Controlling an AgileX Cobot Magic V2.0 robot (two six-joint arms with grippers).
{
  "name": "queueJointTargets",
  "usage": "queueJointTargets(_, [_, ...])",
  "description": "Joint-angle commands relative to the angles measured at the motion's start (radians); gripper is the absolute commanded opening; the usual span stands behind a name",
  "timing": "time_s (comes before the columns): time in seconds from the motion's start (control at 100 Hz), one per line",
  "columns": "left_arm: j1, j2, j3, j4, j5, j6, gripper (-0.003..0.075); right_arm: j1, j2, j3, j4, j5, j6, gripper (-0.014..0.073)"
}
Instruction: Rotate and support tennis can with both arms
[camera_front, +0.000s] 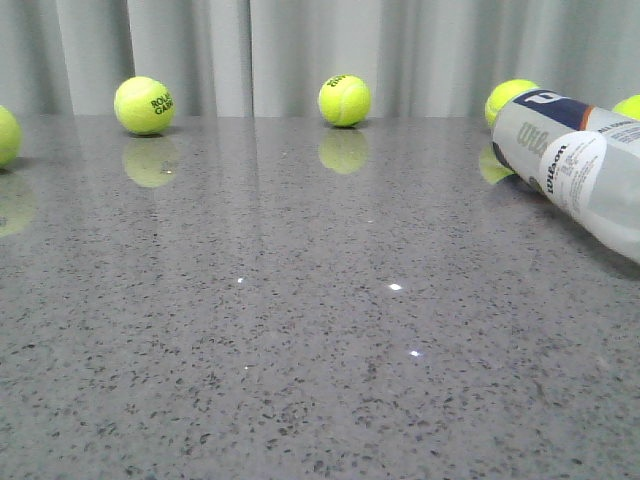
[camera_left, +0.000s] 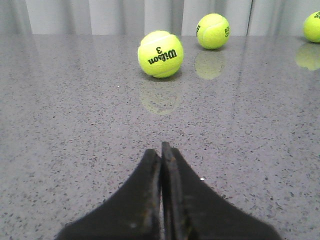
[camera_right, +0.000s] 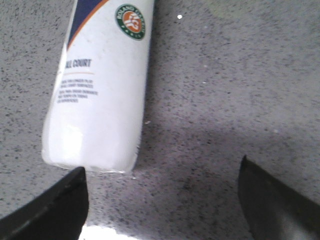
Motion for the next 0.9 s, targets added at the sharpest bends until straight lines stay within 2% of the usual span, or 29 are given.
queueJointTargets(0.0, [-0.008, -0.027, 0.045, -0.001, -0.074, -0.011, -0.0019, -0.004, 0.052, -0.091, 0.07, -0.001, -0.02, 0.0629])
queueJointTargets(0.1, [-0.008, -0.027, 0.045, -0.001, -0.074, -0.011, -0.0019, 0.001, 0.137, -0.163, 0.133, 0.06, -0.044, 0.0629])
queueJointTargets(0.24, [-0.008, -0.027, 0.045, -0.001, -0.074, -0.011, -0.0019, 0.035, 0.266, -0.264, 0.144, 0.123, -0.058, 0.0629])
queueJointTargets(0.76, [-0.008, -0.027, 0.045, -0.001, -0.074, -0.011, -0.0019, 0.037, 0.684, -0.46, 0.175, 0.119, -0.038, 0.0627])
queueJointTargets(0.83, [-0.008, -0.027, 0.045, -0.001, -0.074, -0.011, -0.0019, 0.037, 0.706, -0.463, 0.18, 0.119, -0.038, 0.0577])
queueJointTargets(0.89, [-0.008, -0.027, 0.045, -0.001, -0.074, -0.011, -0.0019, 0.037, 0.714, -0.463, 0.18, 0.119, -0.038, 0.047])
